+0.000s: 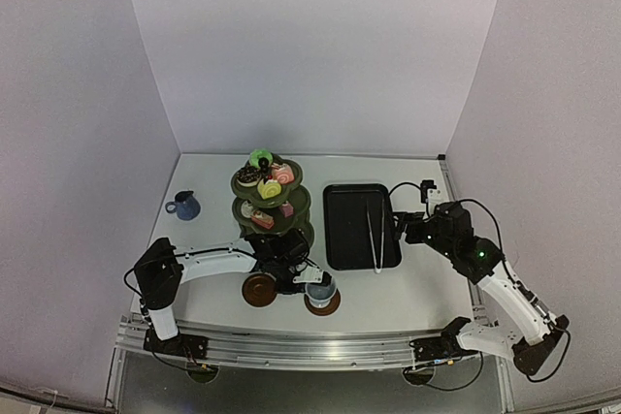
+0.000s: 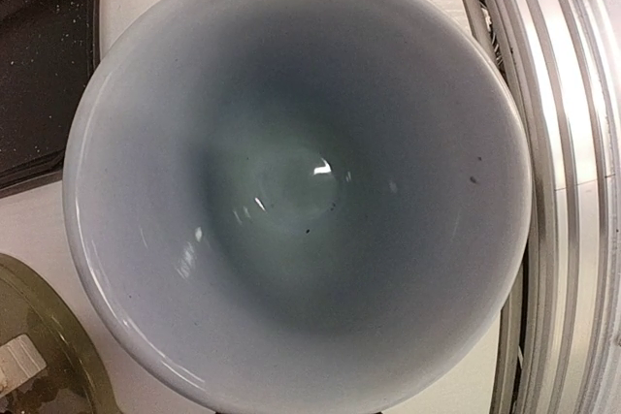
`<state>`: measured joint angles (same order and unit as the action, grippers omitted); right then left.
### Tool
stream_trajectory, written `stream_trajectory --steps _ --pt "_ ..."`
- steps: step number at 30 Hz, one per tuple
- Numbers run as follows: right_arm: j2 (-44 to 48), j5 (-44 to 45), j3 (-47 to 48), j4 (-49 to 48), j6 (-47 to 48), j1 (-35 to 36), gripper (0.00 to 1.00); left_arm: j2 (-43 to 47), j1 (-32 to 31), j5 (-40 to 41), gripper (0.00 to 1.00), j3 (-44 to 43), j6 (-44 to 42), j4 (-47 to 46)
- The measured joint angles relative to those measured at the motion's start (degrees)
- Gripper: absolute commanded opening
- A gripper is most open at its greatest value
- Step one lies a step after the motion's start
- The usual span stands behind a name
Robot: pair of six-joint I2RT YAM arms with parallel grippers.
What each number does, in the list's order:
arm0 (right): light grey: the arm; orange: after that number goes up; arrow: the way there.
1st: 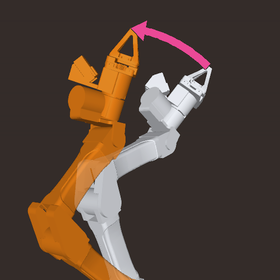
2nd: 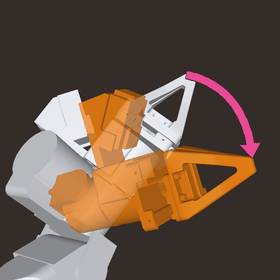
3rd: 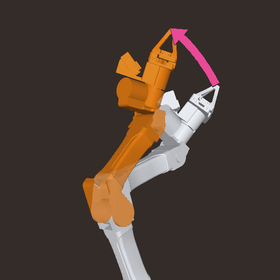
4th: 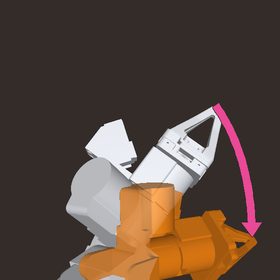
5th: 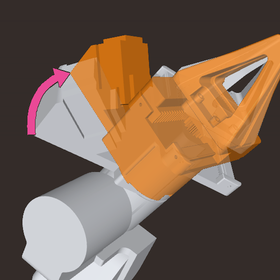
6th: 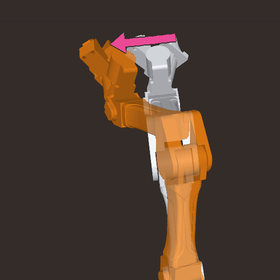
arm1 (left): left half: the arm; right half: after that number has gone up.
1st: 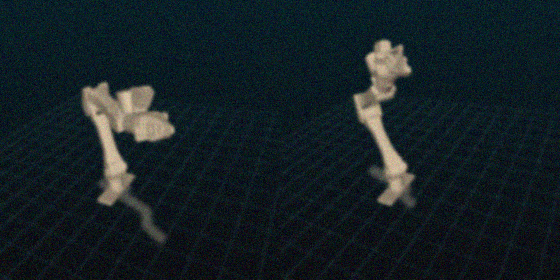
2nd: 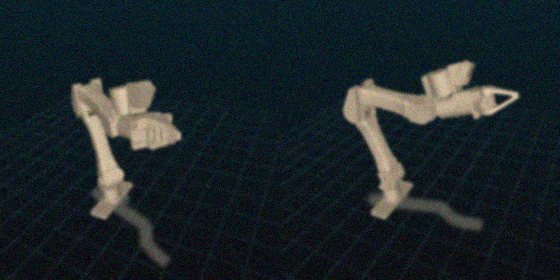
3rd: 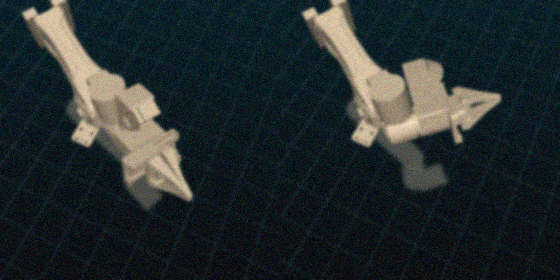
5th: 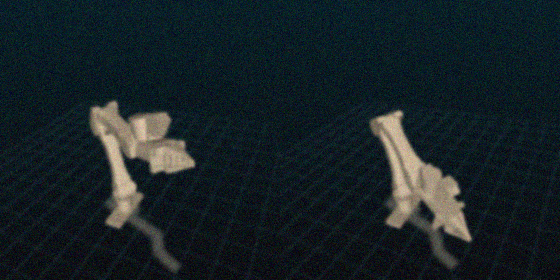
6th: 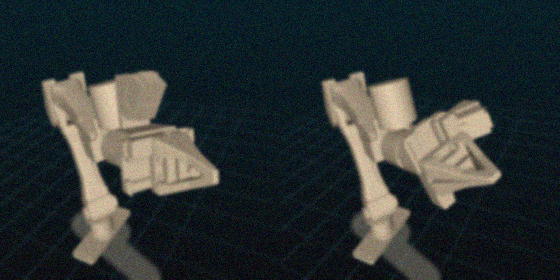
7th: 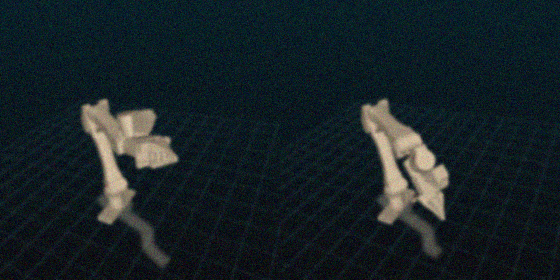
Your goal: Serve the afternoon tea
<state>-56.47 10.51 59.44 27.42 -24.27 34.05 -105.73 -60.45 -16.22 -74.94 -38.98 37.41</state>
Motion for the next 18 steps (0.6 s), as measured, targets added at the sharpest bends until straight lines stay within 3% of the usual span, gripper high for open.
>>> stream_trajectory --steps 16,18 --pt "0.0 0.0 0.0 0.0 0.0 0.0 0.98 -0.9 -0.3 -0.3 0.01 -0.1 0.0 -1.6" --pt "0.0 0.0 0.0 0.0 0.0 0.0 0.98 -1.0 -0.5 -0.3 0.08 -0.3 -0.1 -1.6"
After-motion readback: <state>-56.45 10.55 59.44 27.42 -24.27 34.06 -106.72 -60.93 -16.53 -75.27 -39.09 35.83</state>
